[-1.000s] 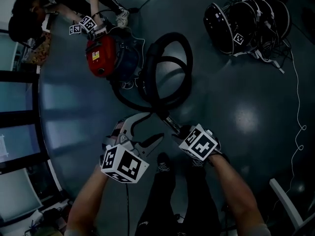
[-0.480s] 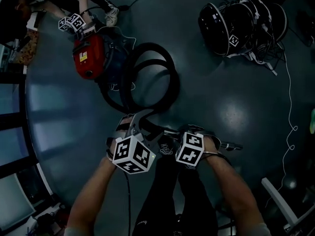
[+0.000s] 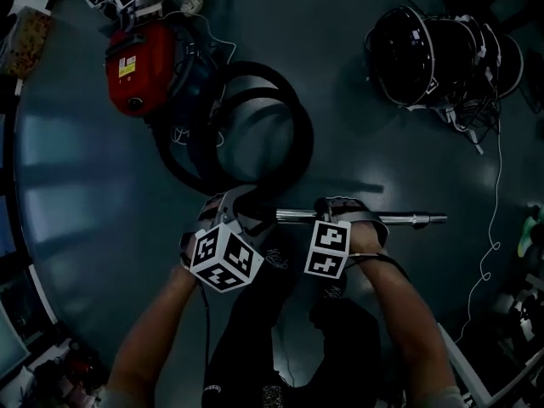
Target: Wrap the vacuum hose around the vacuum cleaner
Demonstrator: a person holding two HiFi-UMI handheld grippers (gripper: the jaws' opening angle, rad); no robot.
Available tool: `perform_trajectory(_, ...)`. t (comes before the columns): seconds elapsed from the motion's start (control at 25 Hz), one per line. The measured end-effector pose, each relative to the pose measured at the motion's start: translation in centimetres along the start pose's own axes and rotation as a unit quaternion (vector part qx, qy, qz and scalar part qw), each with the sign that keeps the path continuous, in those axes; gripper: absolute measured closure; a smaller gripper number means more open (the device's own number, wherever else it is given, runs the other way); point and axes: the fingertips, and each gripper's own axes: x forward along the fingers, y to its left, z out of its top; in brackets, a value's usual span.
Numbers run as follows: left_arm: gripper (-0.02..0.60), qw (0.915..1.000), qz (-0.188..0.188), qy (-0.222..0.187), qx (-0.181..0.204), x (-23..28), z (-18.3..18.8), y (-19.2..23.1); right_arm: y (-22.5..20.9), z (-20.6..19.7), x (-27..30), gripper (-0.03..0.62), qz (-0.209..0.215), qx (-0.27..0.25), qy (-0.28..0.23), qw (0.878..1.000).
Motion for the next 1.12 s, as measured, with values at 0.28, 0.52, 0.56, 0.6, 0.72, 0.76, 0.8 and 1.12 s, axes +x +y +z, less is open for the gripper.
perform_trajectory(0.28,0.278,0.9983,0.039,0.040,0.014,8.6,-7.8,1.3,-5.0,-1.5,8.6,0.467,-0.054,-0.107,0.041,0.992)
perform_trajectory(0.52,0.278,0.9972,0.057,0.025,-0.041,15.7,-12.9,2.6,-8.3,-2.0,15.8,0.467,-0.094,-0.173,0.048,0.979)
perform_trajectory(0.56,0.278,0.9967,0.059,0.023,-0.051,16.6,-13.4,3.1,-8.8,-2.0,16.9,0.467,-0.098,-0.178,0.048,0.978)
perform_trajectory(0.6,0.278,0.9963,0.060,0.022,-0.059,17.5,-14.0,3.4,-9.2,-2.1,18.1,0.467,-0.100,-0.184,0.049,0.977)
perform_trajectory(0.72,0.278,0.9959,0.060,0.031,-0.061,19.9,-15.8,3.8,-9.9,-2.1,21.4,0.467,-0.103,-0.194,0.044,0.975)
perform_trajectory(0.76,0.278,0.9959,0.061,0.035,-0.057,20.6,-16.4,4.0,-10.1,-2.1,22.4,0.467,-0.103,-0.197,0.041,0.974)
perform_trajectory(0.8,0.278,0.9957,0.063,0.040,-0.054,21.2,-17.0,4.1,-10.2,-2.0,23.3,0.467,-0.104,-0.199,0.040,0.974)
perform_trajectory(1.12,0.279,0.9883,0.067,0.102,-0.092,24.8,-22.1,4.9,-10.3,-0.1,28.9,0.466,-0.116,-0.230,0.036,0.966)
